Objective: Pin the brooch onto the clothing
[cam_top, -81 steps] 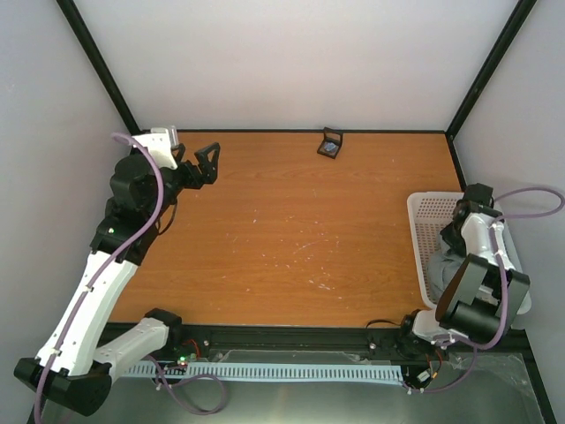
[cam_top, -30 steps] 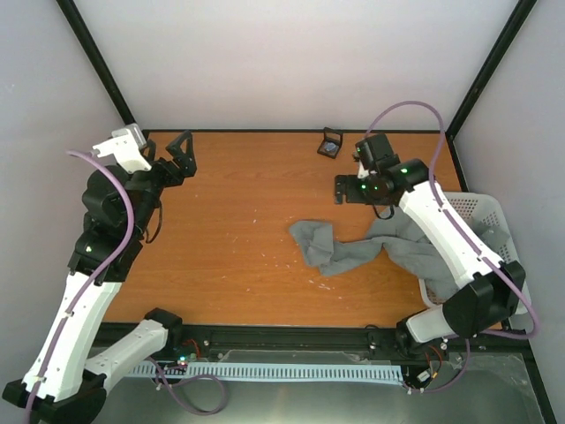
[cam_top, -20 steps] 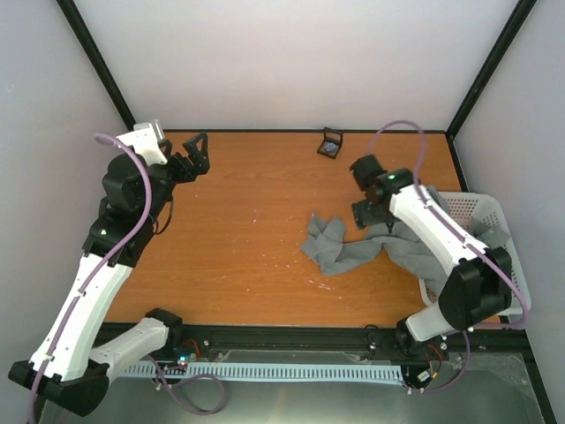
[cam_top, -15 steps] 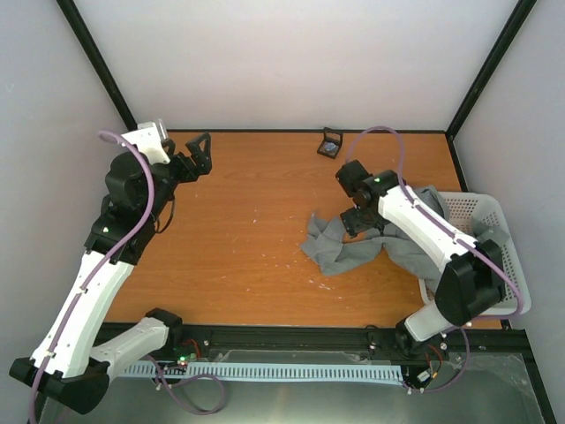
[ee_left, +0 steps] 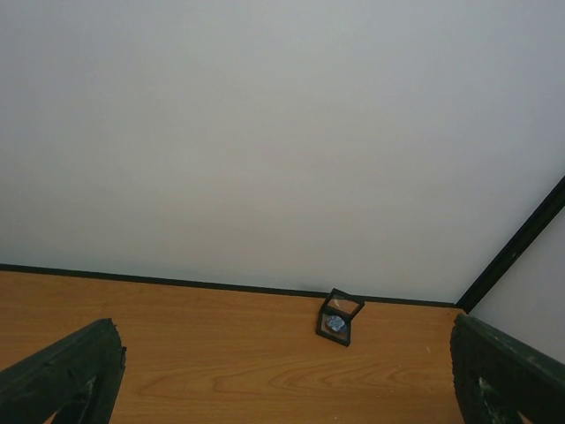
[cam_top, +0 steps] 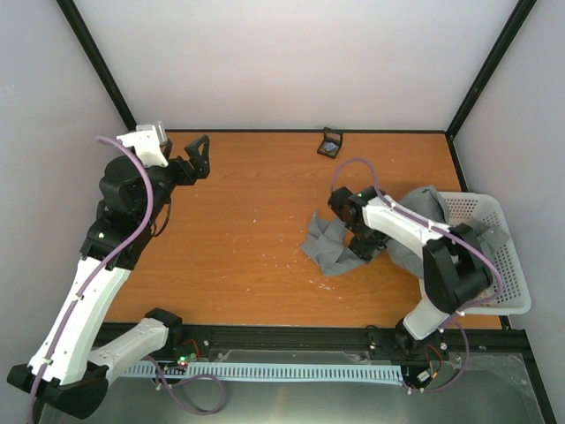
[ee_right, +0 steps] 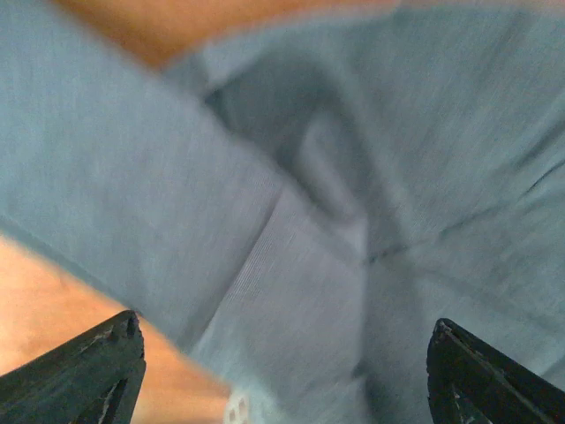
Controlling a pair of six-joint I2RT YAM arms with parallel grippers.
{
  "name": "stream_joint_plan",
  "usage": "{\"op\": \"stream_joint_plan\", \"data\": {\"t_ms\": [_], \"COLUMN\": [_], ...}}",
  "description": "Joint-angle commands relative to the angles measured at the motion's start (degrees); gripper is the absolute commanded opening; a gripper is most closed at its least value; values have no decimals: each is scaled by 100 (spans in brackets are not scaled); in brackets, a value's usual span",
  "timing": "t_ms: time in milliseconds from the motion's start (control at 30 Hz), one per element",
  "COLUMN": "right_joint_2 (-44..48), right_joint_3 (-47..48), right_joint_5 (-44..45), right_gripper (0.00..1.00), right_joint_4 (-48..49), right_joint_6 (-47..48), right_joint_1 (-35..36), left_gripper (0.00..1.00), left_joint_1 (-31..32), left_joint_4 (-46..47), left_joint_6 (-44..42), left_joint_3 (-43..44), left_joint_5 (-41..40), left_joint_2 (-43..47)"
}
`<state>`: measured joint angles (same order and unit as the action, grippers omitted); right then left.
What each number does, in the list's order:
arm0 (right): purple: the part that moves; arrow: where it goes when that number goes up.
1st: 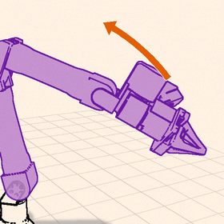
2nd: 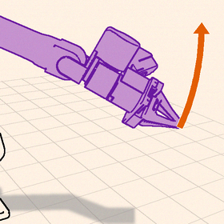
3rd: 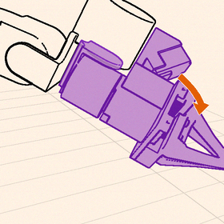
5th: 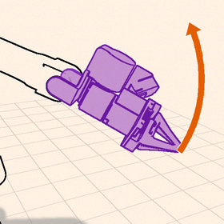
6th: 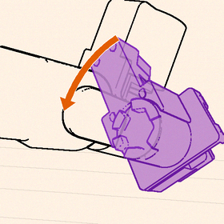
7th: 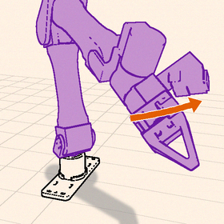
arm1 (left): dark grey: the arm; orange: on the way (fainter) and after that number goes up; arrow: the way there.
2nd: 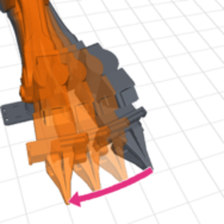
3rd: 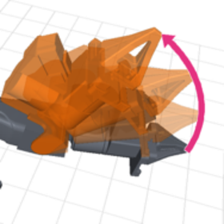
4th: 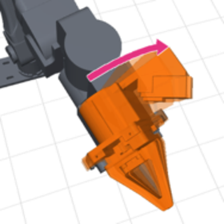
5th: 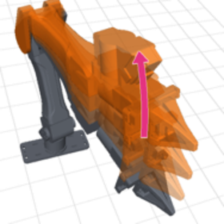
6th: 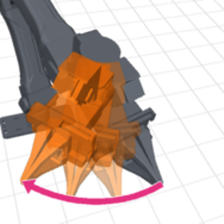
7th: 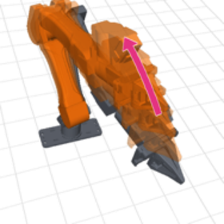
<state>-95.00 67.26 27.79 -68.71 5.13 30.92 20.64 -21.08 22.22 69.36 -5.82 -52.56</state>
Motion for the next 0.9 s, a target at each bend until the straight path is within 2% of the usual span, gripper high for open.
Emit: {"op": "stream_joint_plan", "data": {"t_ms": [0, 133, 233, 267, 300, 333, 367, 500, 567, 700, 800, 867], "right_joint_2": [806, 727, 397, 287, 224, 239, 324, 758, 1038, 1096, 880, 624], "right_joint_3": [-722, -1162, -1213, -1011, -688, -360, 35, 2240, 3609, 5226, 6181, 6979], "right_joint_5": [85, 496, 1082, 1108, 1116, 1098, 993, -313, -1114, -2881, -3501, -3470], "right_gripper": [86, 90, 85, 61, 33, 15, 5, 2, 3, 3, 3, 3], "right_joint_4": [45, 611, 1279, 1307, 1220, 1114, 983, 440, 595, 1302, 2151, 2483], "right_joint_6": [822, 1158, 1348, 1349, 1279, 1201, 1149, 840, 430, -409, -714, -555], "right_joint_1": [49, 46, 39, 50, 86, 149, 209, 312, 378, 518, 999, 1377], "left_gripper": [100, 100, 100, 100, 100, 100, 100, 100, 100, 100, 100, 100], "left_joint_1": [45, 44, 43, 41, 45, 45, 45, 44, 38, 45, 44, 36], "left_joint_4": [-43, -81, -63, -56, -61, -67, -97, -168, -123, -10, 5, 36], "left_joint_6": [-392, -541, -598, -617, -652, -689, -705, -753, -763, -888, -871, -896], "left_joint_3": [-18, 2, -32, -47, -50, -50, -35, 60, 97, 310, 527, 608], "left_joint_5": [-93, -92, -145, -142, -131, -136, -190, -356, -384, -431, -688, -795], "left_joint_2": [174, 158, 206, 230, 255, 270, 297, 372, 381, 317, 281, 311]}}
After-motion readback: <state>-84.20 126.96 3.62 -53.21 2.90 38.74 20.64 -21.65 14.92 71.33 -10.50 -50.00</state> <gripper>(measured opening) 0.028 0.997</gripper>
